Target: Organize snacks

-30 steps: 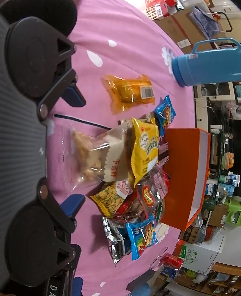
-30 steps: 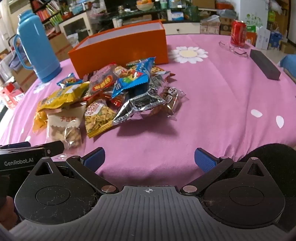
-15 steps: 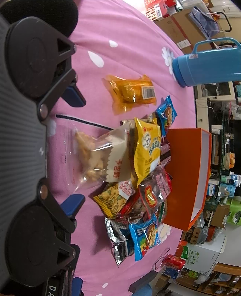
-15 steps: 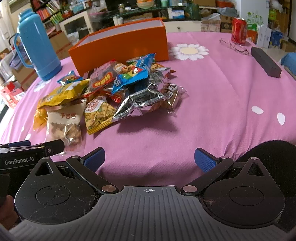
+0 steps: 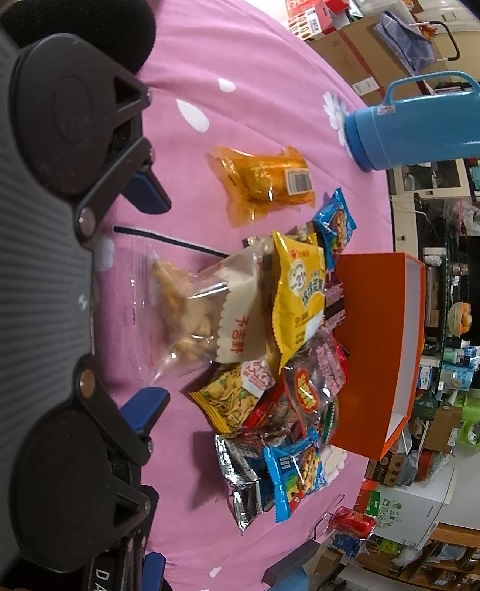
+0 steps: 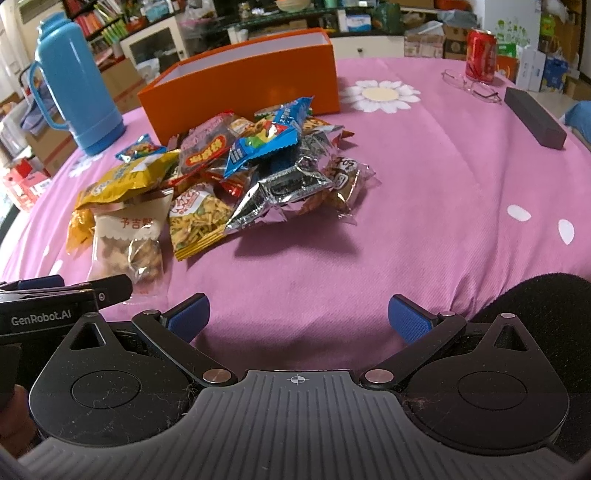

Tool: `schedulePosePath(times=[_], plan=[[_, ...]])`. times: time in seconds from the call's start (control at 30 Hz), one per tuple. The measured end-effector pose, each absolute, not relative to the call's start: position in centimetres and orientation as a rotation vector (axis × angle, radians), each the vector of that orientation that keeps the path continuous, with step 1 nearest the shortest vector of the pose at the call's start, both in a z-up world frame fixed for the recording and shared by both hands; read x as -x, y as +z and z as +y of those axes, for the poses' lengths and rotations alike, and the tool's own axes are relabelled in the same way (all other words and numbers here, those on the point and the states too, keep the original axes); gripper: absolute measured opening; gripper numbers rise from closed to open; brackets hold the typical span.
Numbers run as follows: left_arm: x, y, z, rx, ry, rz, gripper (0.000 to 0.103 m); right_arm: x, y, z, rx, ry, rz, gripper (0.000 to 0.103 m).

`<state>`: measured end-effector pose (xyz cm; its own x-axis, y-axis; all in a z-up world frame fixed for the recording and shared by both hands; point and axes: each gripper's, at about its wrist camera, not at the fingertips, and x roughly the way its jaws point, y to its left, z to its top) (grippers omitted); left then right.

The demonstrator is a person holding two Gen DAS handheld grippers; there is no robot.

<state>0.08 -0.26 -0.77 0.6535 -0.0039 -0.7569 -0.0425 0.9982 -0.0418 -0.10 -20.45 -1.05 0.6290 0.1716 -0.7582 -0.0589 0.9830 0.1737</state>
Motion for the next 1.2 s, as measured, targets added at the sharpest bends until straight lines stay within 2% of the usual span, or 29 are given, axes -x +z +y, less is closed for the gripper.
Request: schedulePosePath(times=[1.2], plan=[[-0.31, -1.16, -0.08, 0.073, 0.019, 0.878, 0.099, 0.2, -1.1, -20.39, -0.135, 0.138, 0.886, 0.092]])
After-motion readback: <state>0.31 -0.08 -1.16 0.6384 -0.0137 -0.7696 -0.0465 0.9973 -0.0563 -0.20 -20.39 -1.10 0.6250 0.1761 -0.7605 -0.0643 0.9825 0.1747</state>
